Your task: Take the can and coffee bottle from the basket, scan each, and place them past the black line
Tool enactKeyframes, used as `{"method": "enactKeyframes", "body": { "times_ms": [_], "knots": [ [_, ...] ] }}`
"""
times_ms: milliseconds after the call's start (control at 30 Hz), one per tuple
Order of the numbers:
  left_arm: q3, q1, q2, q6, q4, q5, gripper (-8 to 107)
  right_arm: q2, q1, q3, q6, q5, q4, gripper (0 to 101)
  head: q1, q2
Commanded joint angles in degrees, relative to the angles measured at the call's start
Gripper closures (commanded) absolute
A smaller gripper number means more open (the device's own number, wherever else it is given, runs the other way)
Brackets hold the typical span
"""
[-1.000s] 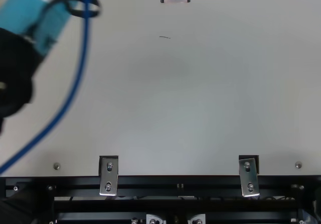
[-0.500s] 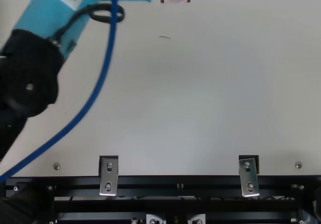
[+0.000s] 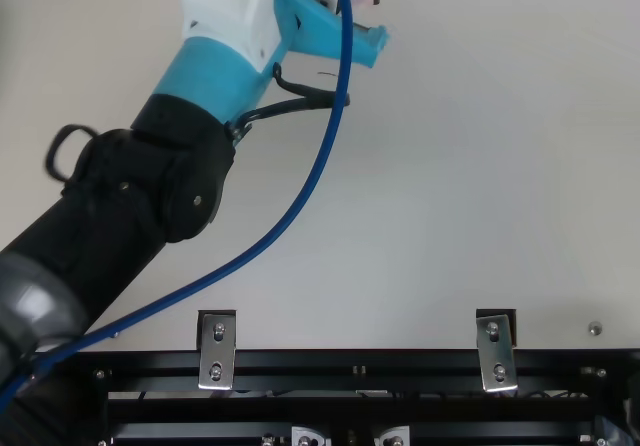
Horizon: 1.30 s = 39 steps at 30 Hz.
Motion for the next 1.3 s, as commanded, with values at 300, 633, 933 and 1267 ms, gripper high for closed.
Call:
{"method": "enactKeyframes", "body": {
  "times_ms": [300,633,933,1267],
  "knots": [
    [-0.08,1.80,11.07,-15.02,14.45,-9.65,89,0.00,0.00,0.00,0.00,0.00,0.00,0,-0.11,-0.02],
    [-2.31,1.85,16.50,-18.09,16.33,-13.43,89,0.00,0.00,0.00,0.00,0.00,0.00,0,-0.11,-0.02],
    [-3.02,1.23,18.07,-17.97,15.68,-14.85,89,0.00,0.00,0.00,0.00,0.00,0.00,0,-0.11,-0.02],
    [-2.32,0.43,18.15,-17.66,14.66,-15.94,89,0.00,0.00,0.00,0.00,0.00,0.00,0,-0.11,-0.02]
  ]
}}
